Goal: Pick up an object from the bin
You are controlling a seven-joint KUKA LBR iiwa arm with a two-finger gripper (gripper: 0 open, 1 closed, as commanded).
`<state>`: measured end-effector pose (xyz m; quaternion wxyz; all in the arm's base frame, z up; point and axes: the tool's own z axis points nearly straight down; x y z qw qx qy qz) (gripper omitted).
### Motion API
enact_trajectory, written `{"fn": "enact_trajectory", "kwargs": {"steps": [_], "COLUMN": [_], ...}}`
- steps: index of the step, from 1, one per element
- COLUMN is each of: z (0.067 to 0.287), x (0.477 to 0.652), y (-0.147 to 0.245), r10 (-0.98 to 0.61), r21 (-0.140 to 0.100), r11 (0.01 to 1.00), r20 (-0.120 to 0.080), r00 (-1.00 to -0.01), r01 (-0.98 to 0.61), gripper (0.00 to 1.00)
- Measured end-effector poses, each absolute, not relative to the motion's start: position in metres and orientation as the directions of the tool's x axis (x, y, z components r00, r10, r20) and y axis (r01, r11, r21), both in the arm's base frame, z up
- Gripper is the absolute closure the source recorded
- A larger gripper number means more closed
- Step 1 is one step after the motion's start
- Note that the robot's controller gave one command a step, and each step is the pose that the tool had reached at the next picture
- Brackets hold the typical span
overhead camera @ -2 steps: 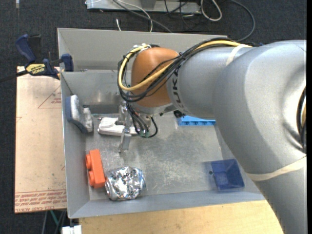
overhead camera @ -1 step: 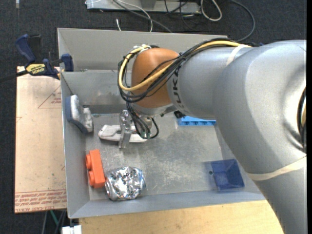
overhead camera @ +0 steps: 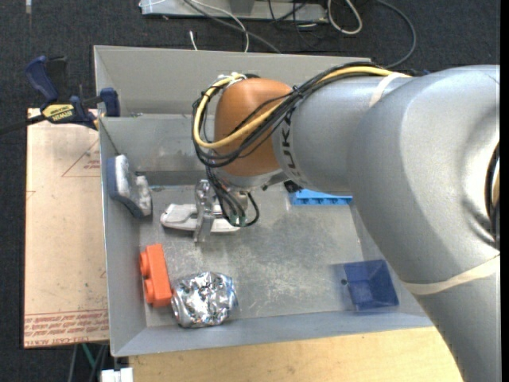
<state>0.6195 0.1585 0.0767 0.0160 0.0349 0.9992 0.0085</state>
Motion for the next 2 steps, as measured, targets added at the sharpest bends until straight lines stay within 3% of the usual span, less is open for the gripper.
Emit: {"fn": "enact_trajectory", "kwargs": {"steps": [2], "z": [0.106], "x": [0.617], "y": [0.158], "r10": [0.071], "r21": [0.016], "r11": [0.997], "r20": [-0.024], "r00": [-0.997], "r01": [0.071], "gripper": [1.0]}}
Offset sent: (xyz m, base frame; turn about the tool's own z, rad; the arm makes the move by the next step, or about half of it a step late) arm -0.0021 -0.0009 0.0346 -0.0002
